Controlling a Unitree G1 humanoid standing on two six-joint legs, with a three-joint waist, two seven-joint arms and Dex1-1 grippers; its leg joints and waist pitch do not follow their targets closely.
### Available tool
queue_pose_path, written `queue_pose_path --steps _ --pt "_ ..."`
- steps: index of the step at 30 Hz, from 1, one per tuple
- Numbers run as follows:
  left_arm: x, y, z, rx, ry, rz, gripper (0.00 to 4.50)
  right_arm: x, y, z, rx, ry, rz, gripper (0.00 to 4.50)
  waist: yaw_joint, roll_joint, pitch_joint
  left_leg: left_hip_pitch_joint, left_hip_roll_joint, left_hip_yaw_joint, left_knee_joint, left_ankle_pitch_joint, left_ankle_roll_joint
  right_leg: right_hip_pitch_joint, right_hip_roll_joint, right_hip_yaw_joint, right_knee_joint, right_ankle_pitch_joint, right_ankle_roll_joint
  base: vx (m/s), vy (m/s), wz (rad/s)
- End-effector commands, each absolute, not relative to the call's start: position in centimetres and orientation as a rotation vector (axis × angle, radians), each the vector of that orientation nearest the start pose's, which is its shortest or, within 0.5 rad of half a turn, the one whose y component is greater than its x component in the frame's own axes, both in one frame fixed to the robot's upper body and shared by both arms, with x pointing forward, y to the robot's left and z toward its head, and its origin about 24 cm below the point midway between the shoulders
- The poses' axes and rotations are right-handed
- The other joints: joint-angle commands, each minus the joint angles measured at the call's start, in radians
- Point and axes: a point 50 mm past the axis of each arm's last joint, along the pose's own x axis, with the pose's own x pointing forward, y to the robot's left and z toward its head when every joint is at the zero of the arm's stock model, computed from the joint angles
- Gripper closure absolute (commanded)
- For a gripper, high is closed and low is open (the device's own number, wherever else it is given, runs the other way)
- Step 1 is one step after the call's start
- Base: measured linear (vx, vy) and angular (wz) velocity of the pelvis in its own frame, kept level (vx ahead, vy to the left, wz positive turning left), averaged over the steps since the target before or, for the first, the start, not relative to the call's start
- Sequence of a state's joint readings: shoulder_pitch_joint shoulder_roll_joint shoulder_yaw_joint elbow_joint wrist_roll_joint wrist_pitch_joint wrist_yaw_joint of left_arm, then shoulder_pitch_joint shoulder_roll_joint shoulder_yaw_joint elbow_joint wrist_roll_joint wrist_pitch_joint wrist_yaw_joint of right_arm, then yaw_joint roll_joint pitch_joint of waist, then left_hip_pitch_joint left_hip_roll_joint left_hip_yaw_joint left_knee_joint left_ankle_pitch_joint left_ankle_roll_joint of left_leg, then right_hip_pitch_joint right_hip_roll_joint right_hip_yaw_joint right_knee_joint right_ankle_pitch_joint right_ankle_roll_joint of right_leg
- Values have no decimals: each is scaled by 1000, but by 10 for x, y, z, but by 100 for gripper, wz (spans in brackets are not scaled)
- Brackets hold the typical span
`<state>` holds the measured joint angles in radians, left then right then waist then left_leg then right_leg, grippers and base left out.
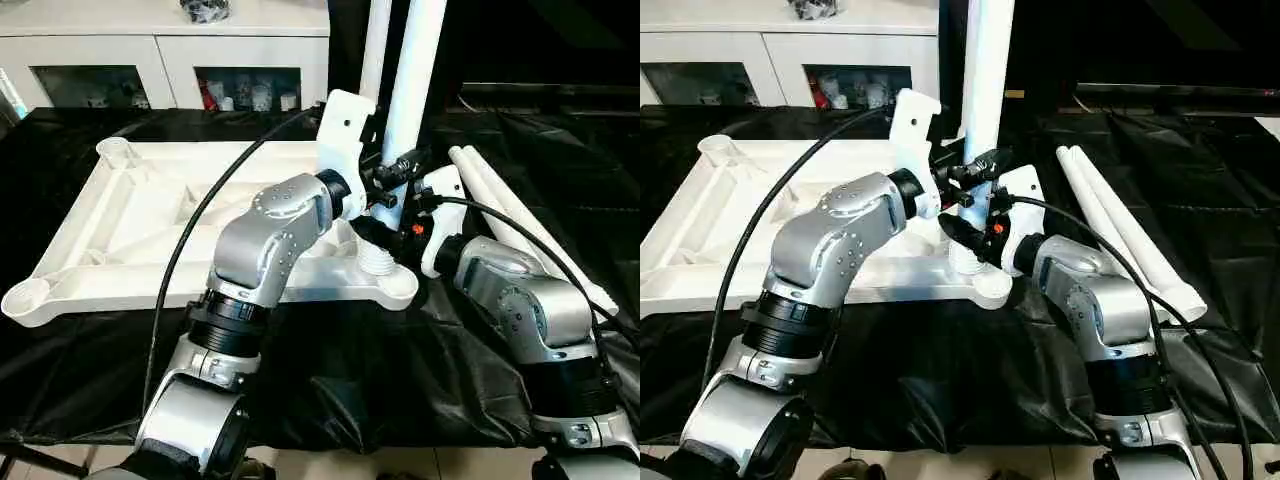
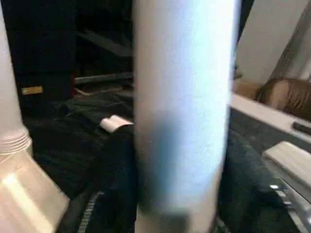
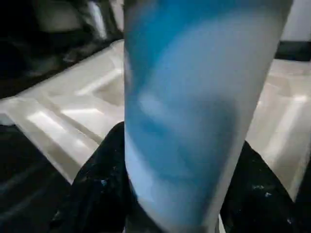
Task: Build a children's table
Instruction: Pick table leg
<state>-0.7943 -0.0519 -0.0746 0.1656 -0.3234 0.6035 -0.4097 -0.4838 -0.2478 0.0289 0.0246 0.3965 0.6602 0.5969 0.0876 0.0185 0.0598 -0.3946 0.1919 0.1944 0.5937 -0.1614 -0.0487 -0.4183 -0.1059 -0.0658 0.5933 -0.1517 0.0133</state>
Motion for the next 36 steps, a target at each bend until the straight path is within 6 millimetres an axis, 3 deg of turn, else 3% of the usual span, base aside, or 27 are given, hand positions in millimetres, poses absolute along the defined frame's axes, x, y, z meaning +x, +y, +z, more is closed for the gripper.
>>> queue_pose_path --steps 1,2,4,7,8,9,13,16,18,22,28,36 --pt "336 18 194 -216 -7 -920 161 312 -119 126 165 159 873 259 -1 -17 -81 15 21 -11 -60 -188 31 57 -27 28 -70 -260 -165 0 0 0" --pt "331 19 194 -315 21 -1041 151 306 -123 130 198 129 952 259 0 -18 -82 15 21 -11 -60 -183 35 59 -28 28 -69 -252 -168 0 0 0" --pt "326 21 195 -433 50 -1152 148 301 -126 131 223 119 1007 259 6 -20 -82 14 20 -8 -57 -164 53 60 -29 29 -62 -219 -202 0 0 0" --pt "321 26 200 -596 70 -1329 148 290 -129 131 242 120 1125 259 6 -20 -81 15 19 -6 -55 -165 62 60 -27 26 -61 -215 -220 0 0 0" --pt "319 28 200 -619 69 -1383 148 286 -130 131 243 124 1163 259 8 -20 -80 16 19 -7 -55 -173 68 62 -29 27 -64 -239 -217 0 0 0" --pt "315 31 201 -638 66 -1473 148 280 -131 130 246 134 1216 259 8 -13 -79 17 20 -8 -57 -179 69 59 -28 27 -66 -256 -212 0 0 0" --pt "309 37 208 -695 67 -1620 148 271 -133 130 247 166 1307 259 4 -12 -77 18 22 -11 -61 -209 53 59 -28 26 -70 -295 -199 0 0 0" --pt "304 38 208 -630 82 -1695 148 267 -134 129 235 190 1346 259 4 -10 -75 24 24 -11 -64 -232 39 58 -27 28 -75 -326 -190 0 0 0" --pt "302 37 206 -566 100 -1713 148 266 -135 128 225 202 1357 259 2 -6 -73 25 23 -13 -66 -254 27 58 -29 27 -78 -359 -182 0 0 0" --pt "306 34 198 -446 129 -1684 148 266 -139 129 203 216 1365 259 2 -8 -74 28 25 -14 -68 -269 11 58 -30 28 -81 -377 -169 0 0 0" --pt "313 35 200 -488 114 -1626 203 267 -141 130 192 219 1365 259 3 -12 -73 26 22 -13 -66 -268 10 60 -32 27 -84 -403 -166 0 0 0" --pt "316 38 198 -536 93 -1586 250 267 -142 131 176 224 1363 259 3 -15 -76 24 24 -13 -64 -235 24 61 -31 27 -77 -357 -181 0 0 0"
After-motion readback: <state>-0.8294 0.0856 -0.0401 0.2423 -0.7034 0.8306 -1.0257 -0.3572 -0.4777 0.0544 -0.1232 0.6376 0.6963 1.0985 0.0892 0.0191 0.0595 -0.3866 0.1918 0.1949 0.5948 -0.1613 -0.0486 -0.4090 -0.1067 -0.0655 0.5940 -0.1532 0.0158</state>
